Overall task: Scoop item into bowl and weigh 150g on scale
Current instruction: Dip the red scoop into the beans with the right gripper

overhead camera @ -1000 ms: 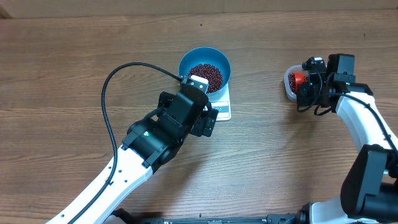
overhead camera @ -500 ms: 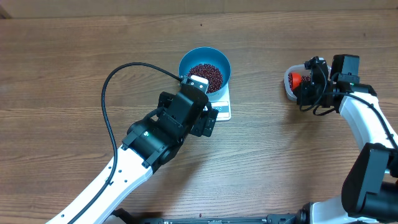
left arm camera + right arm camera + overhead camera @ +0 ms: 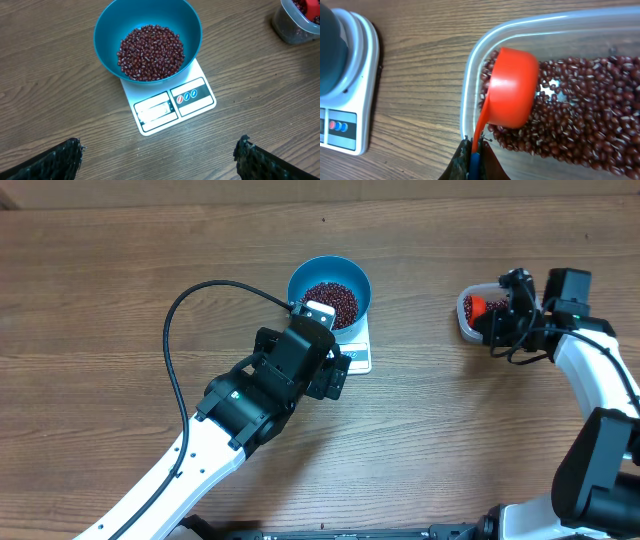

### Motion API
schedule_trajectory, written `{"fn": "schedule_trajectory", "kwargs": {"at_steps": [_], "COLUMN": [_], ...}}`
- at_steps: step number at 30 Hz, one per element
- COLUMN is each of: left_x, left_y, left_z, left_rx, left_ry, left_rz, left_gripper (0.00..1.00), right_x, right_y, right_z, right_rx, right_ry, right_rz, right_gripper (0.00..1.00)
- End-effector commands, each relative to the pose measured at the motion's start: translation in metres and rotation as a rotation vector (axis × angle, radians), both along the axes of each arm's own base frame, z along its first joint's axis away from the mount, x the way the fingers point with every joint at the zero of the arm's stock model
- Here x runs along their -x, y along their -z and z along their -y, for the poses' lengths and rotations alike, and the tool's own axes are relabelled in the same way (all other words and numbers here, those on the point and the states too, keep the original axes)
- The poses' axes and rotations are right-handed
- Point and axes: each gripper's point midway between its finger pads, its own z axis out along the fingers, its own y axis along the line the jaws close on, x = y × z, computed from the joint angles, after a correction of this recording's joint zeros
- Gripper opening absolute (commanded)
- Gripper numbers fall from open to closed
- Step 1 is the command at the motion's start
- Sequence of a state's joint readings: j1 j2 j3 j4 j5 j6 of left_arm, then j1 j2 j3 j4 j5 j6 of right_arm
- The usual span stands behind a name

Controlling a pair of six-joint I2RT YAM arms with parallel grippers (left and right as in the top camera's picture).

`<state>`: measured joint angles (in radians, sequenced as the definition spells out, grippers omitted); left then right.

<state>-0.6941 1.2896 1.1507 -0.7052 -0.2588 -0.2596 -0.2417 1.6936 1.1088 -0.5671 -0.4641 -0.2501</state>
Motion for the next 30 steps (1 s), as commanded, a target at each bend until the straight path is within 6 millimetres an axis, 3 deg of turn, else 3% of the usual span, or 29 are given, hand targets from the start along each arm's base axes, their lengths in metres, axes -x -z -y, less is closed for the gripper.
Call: {"fn": "schedule_trajectory", "kwargs": {"at_steps": [1,18,30], "left_x": [0.0,0.0,0.0], "left_y": [-0.002,-0.002,-0.002], "left_z": [-0.002,-0.002,-0.002], "left_rx": [0.003,0.003,0.003], "left_ry": [-0.012,-0.012,-0.012], "left_rz": [0.009,0.009,0.009], "left_gripper": [0.99,1.0,1.0], "right_x": [-0.001,0.02,0.027], "right_y": [-0.01,-0.008,-0.043], "right_z": [-0.001,0.052,0.071], "right_rx": [-0.112,-0.343,-0.563], "right_ry": [0.002,0.142,0.155], "right_rz": [0.023,-0.003,0.12], "right_gripper": [0.04,0.04,0.04]}}
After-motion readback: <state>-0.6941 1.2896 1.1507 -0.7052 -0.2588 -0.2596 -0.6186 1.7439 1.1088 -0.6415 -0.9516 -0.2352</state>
